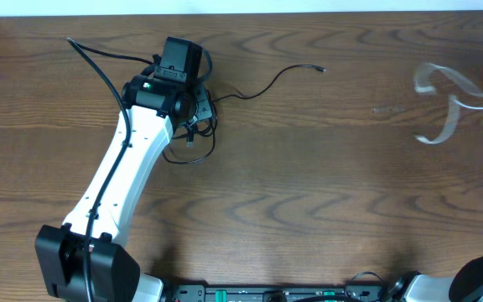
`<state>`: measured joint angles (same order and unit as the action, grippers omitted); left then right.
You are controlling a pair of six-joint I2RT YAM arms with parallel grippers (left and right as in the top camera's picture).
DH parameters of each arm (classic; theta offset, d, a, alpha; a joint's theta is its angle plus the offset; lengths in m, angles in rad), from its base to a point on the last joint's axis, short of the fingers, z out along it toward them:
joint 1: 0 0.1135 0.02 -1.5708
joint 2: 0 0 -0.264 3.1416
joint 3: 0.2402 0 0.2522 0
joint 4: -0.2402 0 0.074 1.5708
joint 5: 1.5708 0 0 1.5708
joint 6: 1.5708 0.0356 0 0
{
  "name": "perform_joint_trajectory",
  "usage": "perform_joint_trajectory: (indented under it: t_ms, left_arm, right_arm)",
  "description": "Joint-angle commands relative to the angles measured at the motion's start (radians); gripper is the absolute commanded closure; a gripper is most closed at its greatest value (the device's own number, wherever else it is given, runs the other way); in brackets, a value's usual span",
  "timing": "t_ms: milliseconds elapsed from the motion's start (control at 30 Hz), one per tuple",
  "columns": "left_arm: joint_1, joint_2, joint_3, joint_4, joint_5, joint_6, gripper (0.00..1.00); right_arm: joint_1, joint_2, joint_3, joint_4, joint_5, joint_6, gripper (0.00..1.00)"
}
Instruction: Untangle cables
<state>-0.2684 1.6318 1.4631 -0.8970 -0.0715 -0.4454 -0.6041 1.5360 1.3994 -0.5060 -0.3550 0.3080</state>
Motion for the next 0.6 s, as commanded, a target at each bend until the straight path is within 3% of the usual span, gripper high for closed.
perform_joint_trajectory:
  t_ms: [0, 133, 400, 567]
  left_arm:
    - [0.003, 0.011, 0.006, -0.004, -0.046, -0.002, 0.92]
    - [0.003, 0.011, 0.006, -0.004, -0.041, -0.003, 0.92]
    - [0.003, 0.011, 0.006, -0.004, -0.041, -0.027, 0.92]
    - [0.003, 0.011, 0.006, 0.004, -0.023, -0.058, 0.92]
  right_arm:
    - [0.001, 0.001, 0.006, -0.006, 0.003, 0.016, 0.99]
    - [0.023, 0.001, 0.006, 0.040, -0.021, -0.008, 0.99]
    - [0.036, 0.001, 0.007, 0.314, -0.061, -0.032, 0.99]
    - [0.037, 0.034, 0.113, 0.278, -0.063, -0.047, 0.99]
